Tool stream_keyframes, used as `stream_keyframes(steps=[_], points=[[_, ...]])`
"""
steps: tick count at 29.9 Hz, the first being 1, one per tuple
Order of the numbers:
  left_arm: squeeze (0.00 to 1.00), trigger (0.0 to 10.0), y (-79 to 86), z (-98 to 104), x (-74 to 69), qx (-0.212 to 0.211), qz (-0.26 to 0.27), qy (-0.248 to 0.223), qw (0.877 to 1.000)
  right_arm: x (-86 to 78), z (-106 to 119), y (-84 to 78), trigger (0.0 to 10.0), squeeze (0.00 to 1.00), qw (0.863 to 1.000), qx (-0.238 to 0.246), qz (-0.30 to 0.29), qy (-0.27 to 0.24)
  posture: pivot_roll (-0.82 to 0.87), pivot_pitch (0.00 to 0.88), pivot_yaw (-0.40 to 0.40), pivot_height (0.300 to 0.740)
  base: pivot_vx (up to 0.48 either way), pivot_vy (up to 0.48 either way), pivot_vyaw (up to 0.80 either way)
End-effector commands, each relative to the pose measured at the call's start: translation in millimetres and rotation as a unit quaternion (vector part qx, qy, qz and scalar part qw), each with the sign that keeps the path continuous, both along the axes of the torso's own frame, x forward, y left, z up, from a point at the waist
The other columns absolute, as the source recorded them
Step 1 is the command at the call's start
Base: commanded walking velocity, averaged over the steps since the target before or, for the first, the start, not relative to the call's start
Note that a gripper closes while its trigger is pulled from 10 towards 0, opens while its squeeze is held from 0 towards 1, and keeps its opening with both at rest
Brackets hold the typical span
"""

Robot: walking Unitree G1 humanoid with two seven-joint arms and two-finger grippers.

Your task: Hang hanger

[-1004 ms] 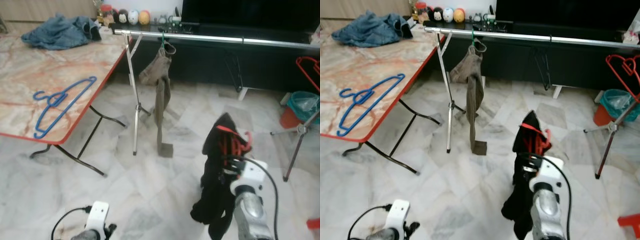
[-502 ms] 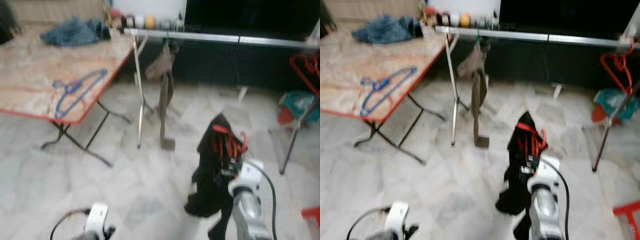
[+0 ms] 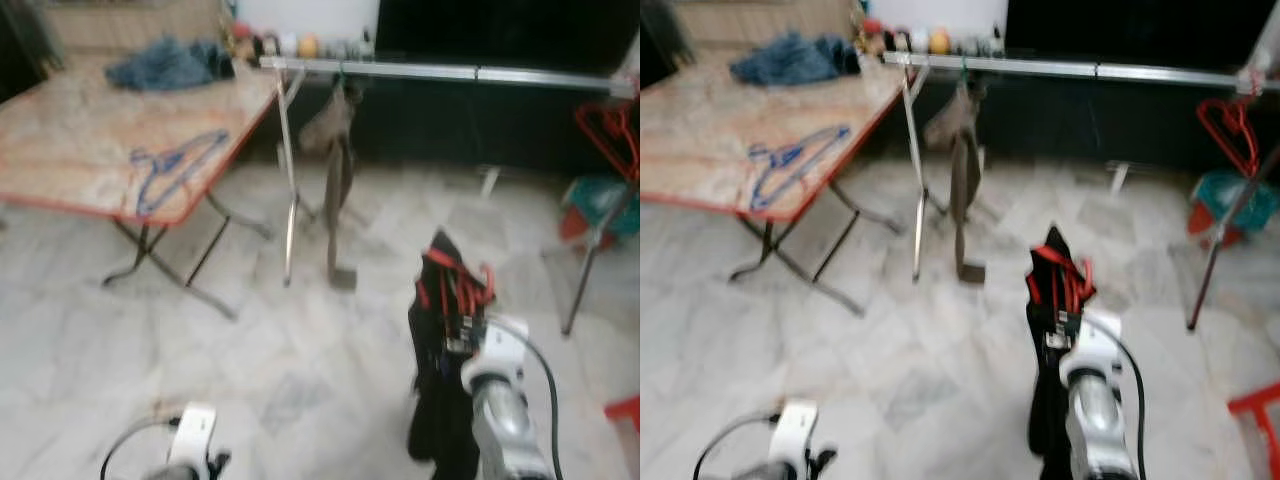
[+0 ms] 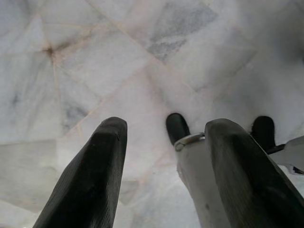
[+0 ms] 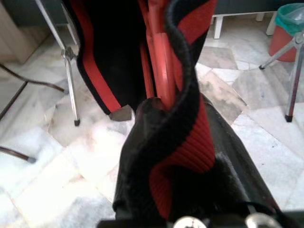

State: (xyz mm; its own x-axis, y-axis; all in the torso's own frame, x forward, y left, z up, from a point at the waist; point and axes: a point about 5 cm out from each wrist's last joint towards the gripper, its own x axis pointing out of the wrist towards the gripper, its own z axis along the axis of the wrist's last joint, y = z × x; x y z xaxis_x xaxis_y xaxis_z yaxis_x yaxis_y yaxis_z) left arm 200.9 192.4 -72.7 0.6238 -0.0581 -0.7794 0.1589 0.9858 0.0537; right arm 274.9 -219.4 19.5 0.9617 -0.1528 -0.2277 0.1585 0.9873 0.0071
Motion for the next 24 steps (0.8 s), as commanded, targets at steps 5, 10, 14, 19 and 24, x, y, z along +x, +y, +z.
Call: stream_keyframes(steps=[5, 10, 14, 19, 24], points=[[0.00, 10.0, 3.2, 7.1, 6.8, 0.014, -0.018, -0.052, 0.998, 9.3, 9.8, -3.9, 10.0, 0.00, 0.994, -0.036, 0.101, 0.017, -0.05, 0.038, 0.006, 0.740, 0.000, 0.000, 0.00], [0.00, 10.0, -0.3, 13.3, 13.5, 0.033, -0.082, -0.082, 0.993, 5.6, 8.8, -0.8, 10.0, 0.00, 0.970, -0.042, 0.233, 0.058, -0.05, 0.038, 0.010, 0.740, 0.000, 0.000, 0.00], [0.00, 10.0, -7.3, 41.0, 52.7, 0.024, -0.127, -0.140, 0.982, -1.2, 8.9, 5.8, 10.0, 0.00, 0.935, -0.012, 0.343, 0.093, -0.04, 0.041, 0.010, 0.740, 0.000, 0.000, 0.00], [0.00, 10.0, -29.1, 88.1, 100.2, -0.007, -0.200, -0.230, 0.952, 0.1, 21.6, 18.5, 10.0, 0.00, 0.911, 0.051, 0.403, 0.071, -0.03, 0.047, 0.011, 0.740, 0.000, 0.000, 0.00], [0.00, 10.0, -57.0, 104.2, 111.1, -0.048, -0.280, -0.244, 0.927, 19.7, 44.3, 28.6, 10.0, 0.00, 0.925, 0.088, 0.369, 0.010, -0.04, 0.051, 0.016, 0.740, 0.000, 0.000, 0.00]])
